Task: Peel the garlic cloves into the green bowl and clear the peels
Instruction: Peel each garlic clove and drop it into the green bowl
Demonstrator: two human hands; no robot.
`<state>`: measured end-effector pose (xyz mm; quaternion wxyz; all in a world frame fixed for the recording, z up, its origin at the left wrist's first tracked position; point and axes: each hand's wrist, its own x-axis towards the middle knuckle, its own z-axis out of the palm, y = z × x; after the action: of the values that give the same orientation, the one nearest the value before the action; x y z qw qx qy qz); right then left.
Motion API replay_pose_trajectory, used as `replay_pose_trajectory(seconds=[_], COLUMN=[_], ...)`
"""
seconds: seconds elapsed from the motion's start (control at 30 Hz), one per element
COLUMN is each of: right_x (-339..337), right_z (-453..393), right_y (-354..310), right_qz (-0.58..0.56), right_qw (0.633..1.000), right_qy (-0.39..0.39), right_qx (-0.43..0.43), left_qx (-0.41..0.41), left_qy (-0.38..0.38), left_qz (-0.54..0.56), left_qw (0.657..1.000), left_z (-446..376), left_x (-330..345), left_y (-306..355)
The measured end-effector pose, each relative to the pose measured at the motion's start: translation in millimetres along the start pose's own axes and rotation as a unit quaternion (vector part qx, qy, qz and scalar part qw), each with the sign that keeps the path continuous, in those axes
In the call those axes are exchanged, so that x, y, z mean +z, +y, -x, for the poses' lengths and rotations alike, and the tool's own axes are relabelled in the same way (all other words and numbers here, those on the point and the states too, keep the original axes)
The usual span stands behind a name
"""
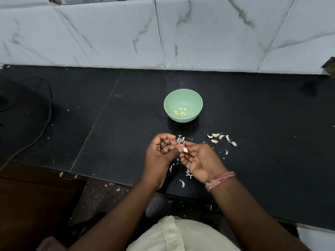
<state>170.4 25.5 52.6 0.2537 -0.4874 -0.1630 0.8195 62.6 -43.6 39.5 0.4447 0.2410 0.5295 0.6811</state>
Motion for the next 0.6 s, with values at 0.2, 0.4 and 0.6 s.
replay_pose_trajectory(seconds=[0.2,0.4,0.6], right_x=[-32.9,-25.3,-5.7], right_z=[2.5,8.2,8.7], right_y=[2.4,14.4,18.3], right_qz=[0.150,0.180,0.065], right_qw=[0.965,0.947,0.972], right_qy=[0.023,-0.025,-0.002], right_qx=[-0.212,-0.265,-0.228], left_qx=[-0.041,-0.034,-0.109], left_qy=[0.122,0.152,0.161], left_qz=[0.091,0.084,0.180], left_qw=[0.988,0.984,0.964], left_z=[18.4,21.4,8.1], left_x=[16.9,15.0,5.0], left_y=[-12.7,-8.8,3.4])
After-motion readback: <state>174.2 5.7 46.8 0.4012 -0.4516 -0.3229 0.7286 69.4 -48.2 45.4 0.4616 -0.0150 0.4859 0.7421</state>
